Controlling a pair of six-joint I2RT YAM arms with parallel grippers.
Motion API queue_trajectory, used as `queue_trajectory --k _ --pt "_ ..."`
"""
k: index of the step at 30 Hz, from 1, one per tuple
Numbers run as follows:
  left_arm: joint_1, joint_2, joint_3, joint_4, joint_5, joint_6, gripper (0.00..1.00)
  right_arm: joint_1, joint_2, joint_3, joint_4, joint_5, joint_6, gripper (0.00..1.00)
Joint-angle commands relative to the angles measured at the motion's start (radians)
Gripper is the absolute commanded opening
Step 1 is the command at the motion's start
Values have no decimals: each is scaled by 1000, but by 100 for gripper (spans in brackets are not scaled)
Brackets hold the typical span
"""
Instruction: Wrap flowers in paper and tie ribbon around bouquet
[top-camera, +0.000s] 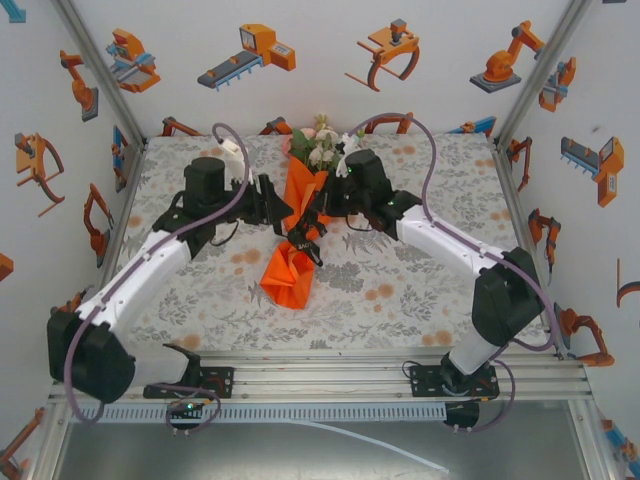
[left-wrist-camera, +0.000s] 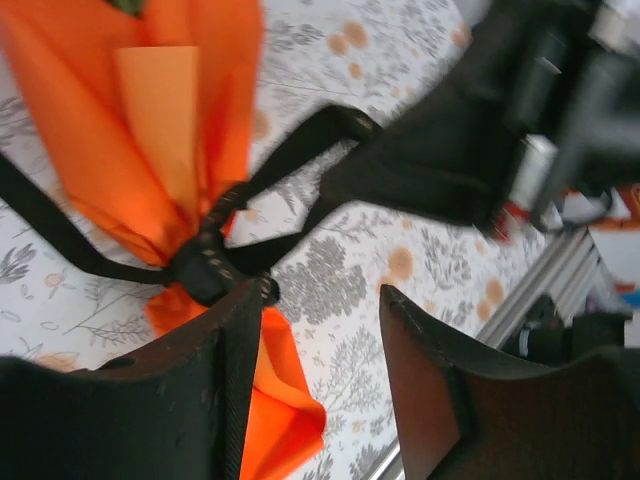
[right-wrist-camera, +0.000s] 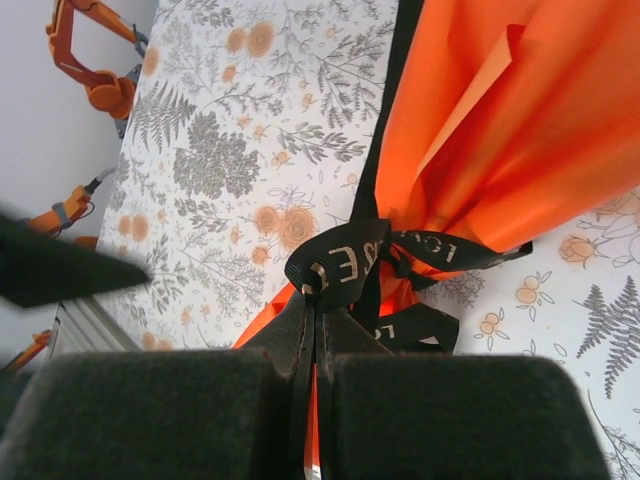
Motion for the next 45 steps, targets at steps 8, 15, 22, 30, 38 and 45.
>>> queue_trajectory --k 8,15,22,30,38,45 --pt "-19 93 -171 353 203 -81 53 28 45 56 -5 -35 93 0" --pt "-21 172 -169 462 233 -80 57 61 59 79 -6 -48 123 0" --pt "-20 188 -176 461 199 -77 30 65 51 81 4 -61 185 0" --pt "3 108 -205 301 68 -106 0 63 -61 56 -114 36 35 37" --pt "7 -11 -253 92 -128 -92 0 29 -185 -261 26 174 15 46" --pt "14 -30 -234 -71 -358 -135 2 29 24 -206 -5 178 160 49"
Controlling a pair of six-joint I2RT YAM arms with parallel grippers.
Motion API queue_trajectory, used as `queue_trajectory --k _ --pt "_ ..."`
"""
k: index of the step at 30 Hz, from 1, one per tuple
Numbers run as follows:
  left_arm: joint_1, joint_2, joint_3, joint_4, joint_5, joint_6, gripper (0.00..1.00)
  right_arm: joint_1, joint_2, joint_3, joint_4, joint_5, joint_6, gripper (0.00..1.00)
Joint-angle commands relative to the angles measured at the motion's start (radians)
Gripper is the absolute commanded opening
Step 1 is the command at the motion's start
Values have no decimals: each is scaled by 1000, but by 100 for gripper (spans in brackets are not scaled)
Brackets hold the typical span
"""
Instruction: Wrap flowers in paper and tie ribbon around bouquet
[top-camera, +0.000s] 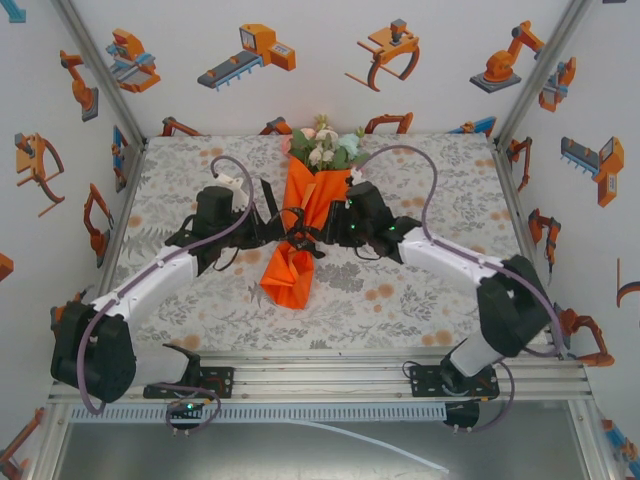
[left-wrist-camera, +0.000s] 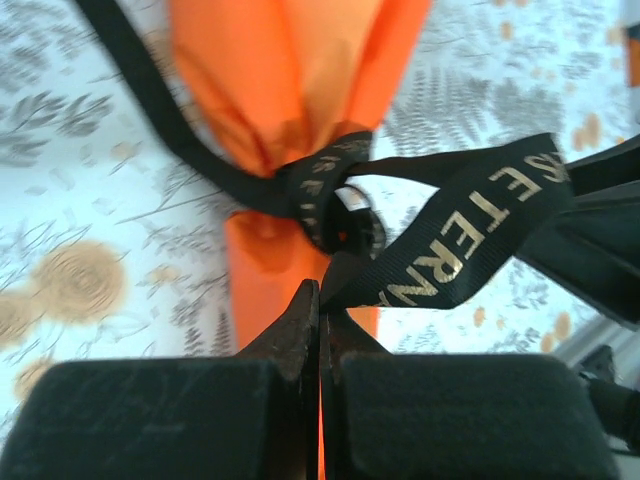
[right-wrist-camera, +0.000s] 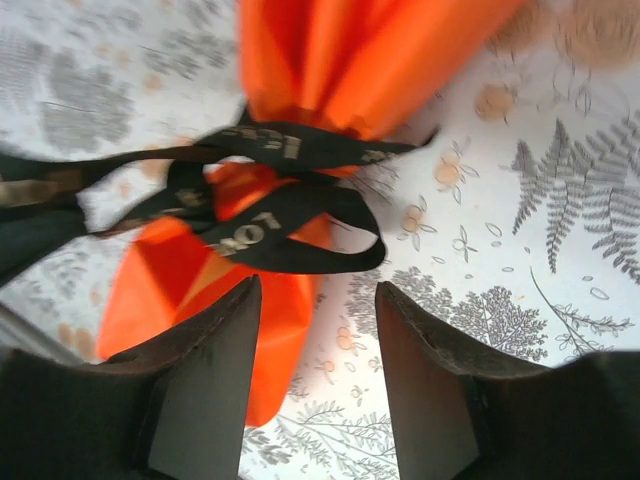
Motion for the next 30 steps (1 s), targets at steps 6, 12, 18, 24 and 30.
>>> queue_trajectory --k 6,12,18,24,30 --pt "31 -23 -39 -90 -145 -105 10 0 198 89 38 5 164 52" --pt "85 -42 -78 -105 -138 -185 27 0 236 66 145 -75 210 29" --pt "200 -67 -87 -99 -10 -228 39 0 152 18 209 -48 157 0" --pt "270 -75 -4 -130 144 -164 50 3 68 1 222 -58 46 0" --pt "269 24 168 -123 322 -51 58 12 11 -17 200 -67 -134 0"
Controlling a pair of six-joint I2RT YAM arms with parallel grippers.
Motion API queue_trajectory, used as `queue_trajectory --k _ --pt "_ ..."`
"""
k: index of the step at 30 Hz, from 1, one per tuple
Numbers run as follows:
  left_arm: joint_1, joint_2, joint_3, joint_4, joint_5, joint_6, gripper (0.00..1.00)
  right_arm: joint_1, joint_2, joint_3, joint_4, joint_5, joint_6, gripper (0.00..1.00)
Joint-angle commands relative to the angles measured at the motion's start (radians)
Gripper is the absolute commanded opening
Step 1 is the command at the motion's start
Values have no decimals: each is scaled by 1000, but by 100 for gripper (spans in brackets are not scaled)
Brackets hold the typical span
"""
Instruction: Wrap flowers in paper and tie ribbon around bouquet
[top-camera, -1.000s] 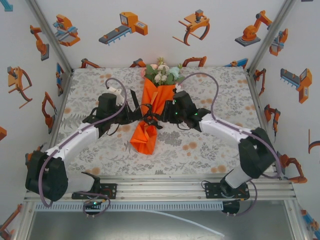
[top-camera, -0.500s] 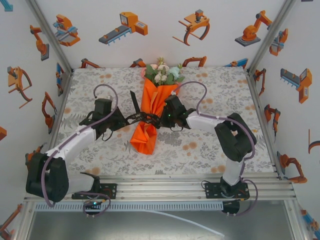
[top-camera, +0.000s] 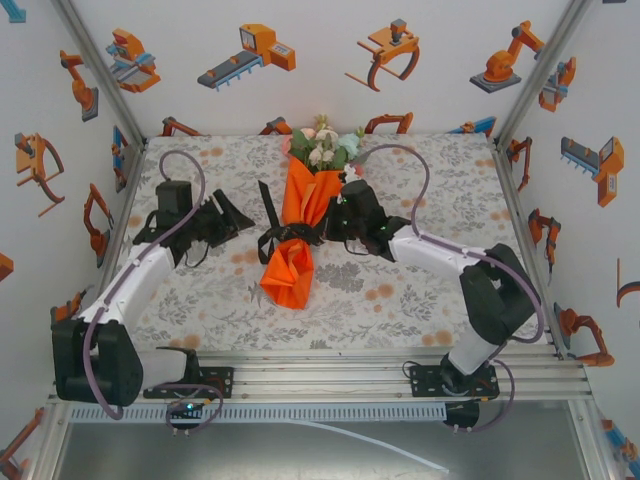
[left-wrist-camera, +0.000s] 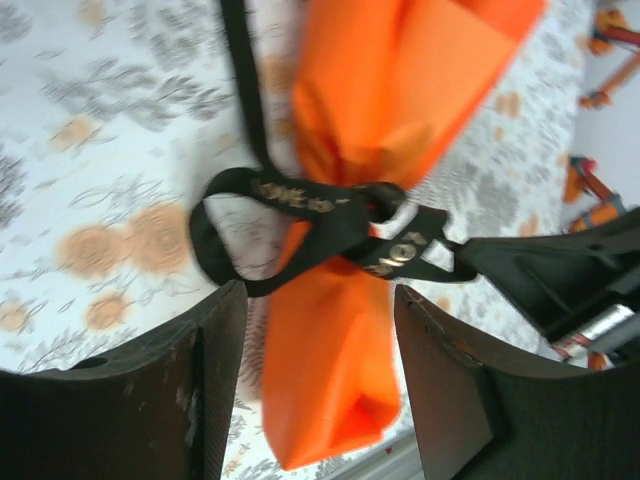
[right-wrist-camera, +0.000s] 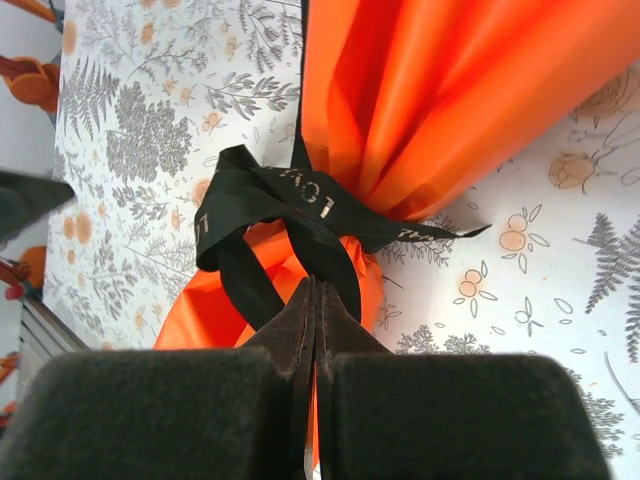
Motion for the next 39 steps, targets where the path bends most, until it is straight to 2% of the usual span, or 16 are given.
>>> queue_trajectory --k 1,3,9,13,18,20,25,28,30,34,36,39 --pt "-7 92 133 -9 178 95 58 10 -35 -22 -5 1 -144 0" --pt "-26 162 203 -46 206 140 59 10 -55 -36 -5 5 -179 0" --pt "-84 386 462 -275 114 340 59 10 -152 -107 45 13 -225 0" --pt "-106 532 594 -405 112 417 56 12 -209 -191 155 -23 -233 0" --pt "-151 691 736 -595 87 458 46 23 -205 -225 176 -37 -271 0" --pt "-155 725 735 -599 132 447 42 24 -198 -224 166 -46 -282 0" --pt "-165 782 720 -588 239 423 42 25 -195 -222 132 -60 -310 0" --pt "-177 782 680 -525 297 384 42 26 -197 -225 131 -56 -312 0" --pt "-177 774 650 -468 327 348 34 26 -195 -224 127 -51 -312 0" --pt "-175 736 626 -405 331 311 6 30 -196 -220 105 -45 -325 0" --pt "-177 713 628 -397 327 312 2 31 -198 -220 94 -42 -334 0" --pt "-176 669 634 -395 293 326 2 33 -206 -222 83 -42 -337 0"
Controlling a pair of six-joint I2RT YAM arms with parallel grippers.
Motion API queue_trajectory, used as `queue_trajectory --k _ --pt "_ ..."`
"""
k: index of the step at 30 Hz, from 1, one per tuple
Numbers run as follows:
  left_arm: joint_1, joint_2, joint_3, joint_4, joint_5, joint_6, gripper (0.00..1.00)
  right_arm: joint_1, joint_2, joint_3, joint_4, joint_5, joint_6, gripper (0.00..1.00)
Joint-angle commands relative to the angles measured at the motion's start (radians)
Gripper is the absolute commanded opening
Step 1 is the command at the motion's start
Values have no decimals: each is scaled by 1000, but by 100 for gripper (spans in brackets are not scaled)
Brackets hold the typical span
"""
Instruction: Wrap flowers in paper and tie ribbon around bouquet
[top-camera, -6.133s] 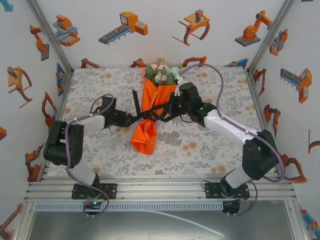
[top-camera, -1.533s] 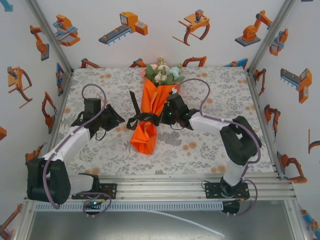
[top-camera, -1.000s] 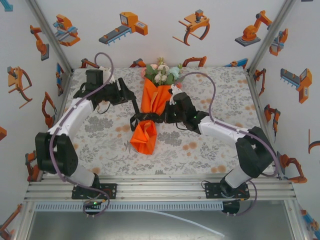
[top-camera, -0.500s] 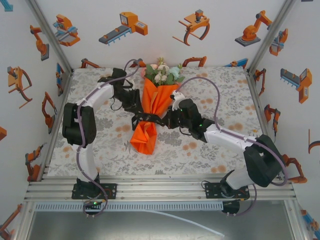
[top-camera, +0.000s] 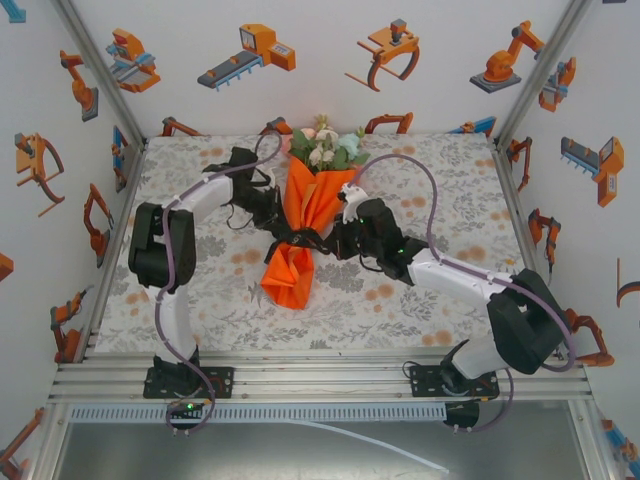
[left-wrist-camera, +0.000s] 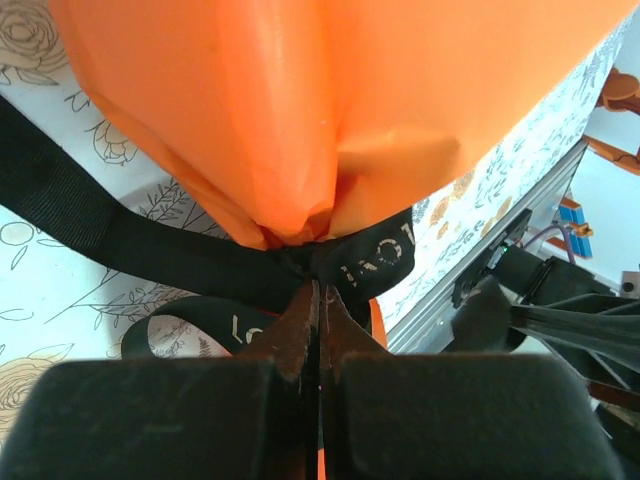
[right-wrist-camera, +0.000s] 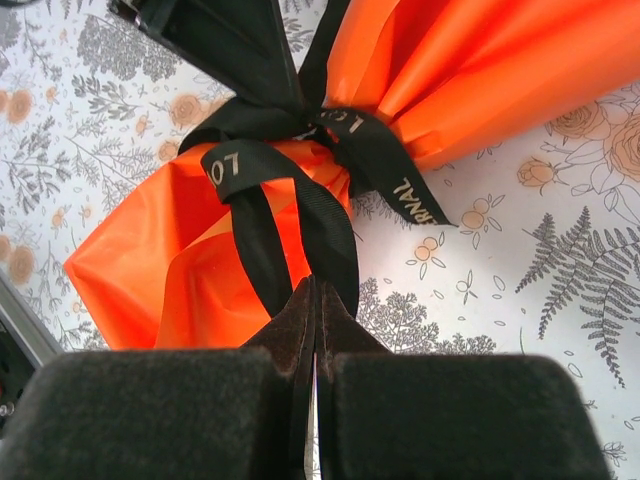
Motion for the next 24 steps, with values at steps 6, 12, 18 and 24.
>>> queue_trajectory --k 6,12,18,24 --pt "-9 -186 -29 55 -108 36 6 18 -28 -18 -24 20 -36 0" --pt "-47 -272 -67 91 -170 109 12 30 -33 -25 -50 15 -80 0" --pt "-66 -296 -102 100 -261 127 32 33 -25 -18 -54 12 -92 0" --pt "-53 -363 -153 146 -349 64 34 33 -28 -13 -67 47 -102 0"
